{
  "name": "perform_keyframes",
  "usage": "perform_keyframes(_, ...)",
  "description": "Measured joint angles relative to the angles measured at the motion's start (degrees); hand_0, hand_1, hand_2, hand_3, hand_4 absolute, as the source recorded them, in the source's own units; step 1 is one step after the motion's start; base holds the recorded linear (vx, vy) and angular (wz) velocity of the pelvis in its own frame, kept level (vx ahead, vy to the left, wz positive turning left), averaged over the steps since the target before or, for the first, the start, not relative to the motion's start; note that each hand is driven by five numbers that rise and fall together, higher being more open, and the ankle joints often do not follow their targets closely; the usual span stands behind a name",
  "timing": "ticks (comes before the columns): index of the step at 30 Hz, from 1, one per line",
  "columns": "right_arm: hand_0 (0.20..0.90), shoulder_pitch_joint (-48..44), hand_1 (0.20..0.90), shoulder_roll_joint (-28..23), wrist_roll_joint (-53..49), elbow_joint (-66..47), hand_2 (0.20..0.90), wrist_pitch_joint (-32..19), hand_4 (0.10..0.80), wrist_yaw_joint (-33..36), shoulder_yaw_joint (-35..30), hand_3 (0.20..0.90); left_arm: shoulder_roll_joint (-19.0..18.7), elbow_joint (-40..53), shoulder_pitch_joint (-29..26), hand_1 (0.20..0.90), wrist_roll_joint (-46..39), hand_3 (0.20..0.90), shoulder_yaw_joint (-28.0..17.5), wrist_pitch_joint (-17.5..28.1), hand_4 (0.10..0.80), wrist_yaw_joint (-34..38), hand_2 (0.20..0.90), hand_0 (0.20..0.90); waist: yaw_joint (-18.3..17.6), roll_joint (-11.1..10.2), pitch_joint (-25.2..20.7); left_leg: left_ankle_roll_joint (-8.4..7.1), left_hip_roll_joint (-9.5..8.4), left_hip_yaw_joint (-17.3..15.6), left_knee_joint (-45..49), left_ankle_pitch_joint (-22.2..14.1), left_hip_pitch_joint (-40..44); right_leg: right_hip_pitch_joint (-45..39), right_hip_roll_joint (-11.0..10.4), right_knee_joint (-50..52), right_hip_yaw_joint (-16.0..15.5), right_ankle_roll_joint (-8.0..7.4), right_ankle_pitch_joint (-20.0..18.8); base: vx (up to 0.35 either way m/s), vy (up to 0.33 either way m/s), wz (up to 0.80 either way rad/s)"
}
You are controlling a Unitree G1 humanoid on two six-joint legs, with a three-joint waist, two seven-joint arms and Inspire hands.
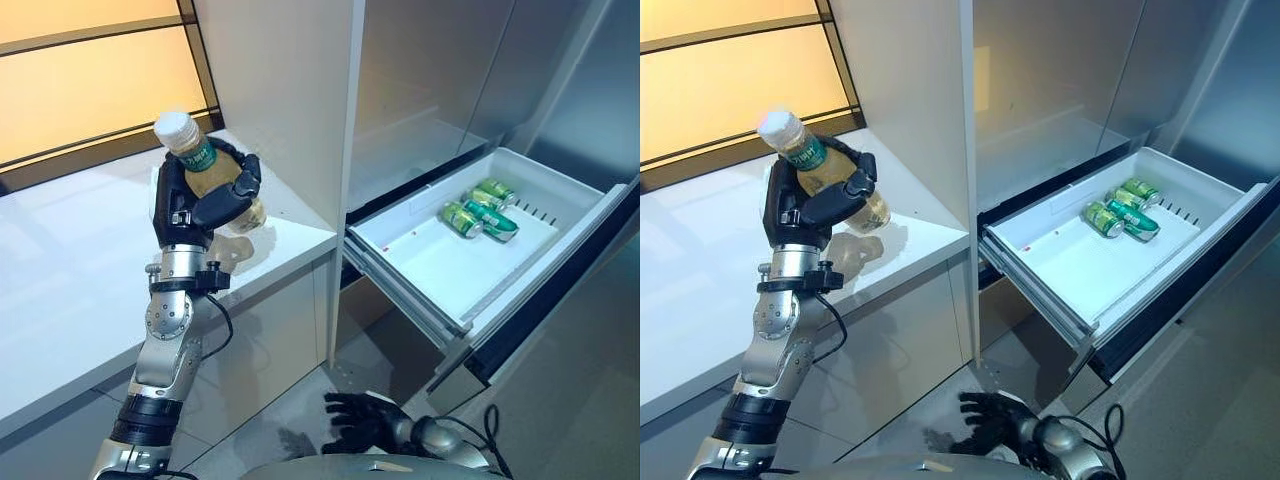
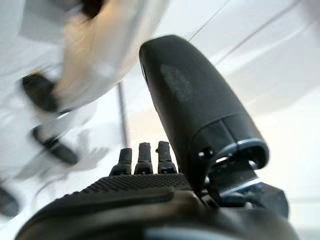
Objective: Put drinks into fridge and close the fridge
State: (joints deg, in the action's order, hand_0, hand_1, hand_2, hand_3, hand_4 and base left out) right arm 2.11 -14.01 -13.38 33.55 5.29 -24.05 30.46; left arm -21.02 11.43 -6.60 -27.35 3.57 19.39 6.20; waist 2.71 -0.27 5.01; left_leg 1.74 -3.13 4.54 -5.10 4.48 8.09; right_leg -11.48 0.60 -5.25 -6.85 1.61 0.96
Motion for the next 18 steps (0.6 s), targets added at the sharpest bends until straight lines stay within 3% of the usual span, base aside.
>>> perform_keyframes(10, 0.900, -1.0, 0.900, -8.5, -11.8, -31.5, 0.900, 7.2, 0.800, -3.0, -3.2, 0.900, -1.6, 1.4, 0.0, 0.300, -7.5, 0.200, 5.2, -0.3, 0.100, -12.8, 0.300, 0.300, -1.1, -0.4, 1.4, -0.01, 0.02, -0.4, 0.0, 0.1, -0.4, 0.5, 0.0, 0.0, 0.3, -0.01, 0.0, -0.049, -0.015, -0.01)
perform_keyframes(18, 0.900, -10.5, 0.900, -12.0, -27.2, -38.8, 0.900, 13.5, 0.800, -2.7, -10.7, 0.900, -6.2, 1.4, -0.2, 0.300, -9.1, 0.200, 7.3, -2.8, 0.100, -20.2, 0.300, 0.300, -3.2, -0.5, 1.5, -0.10, 0.09, -1.9, 0.0, 0.0, -0.5, 1.1, 0.0, 0.0, 1.7, -0.11, -0.1, -0.013, 0.004, -0.10)
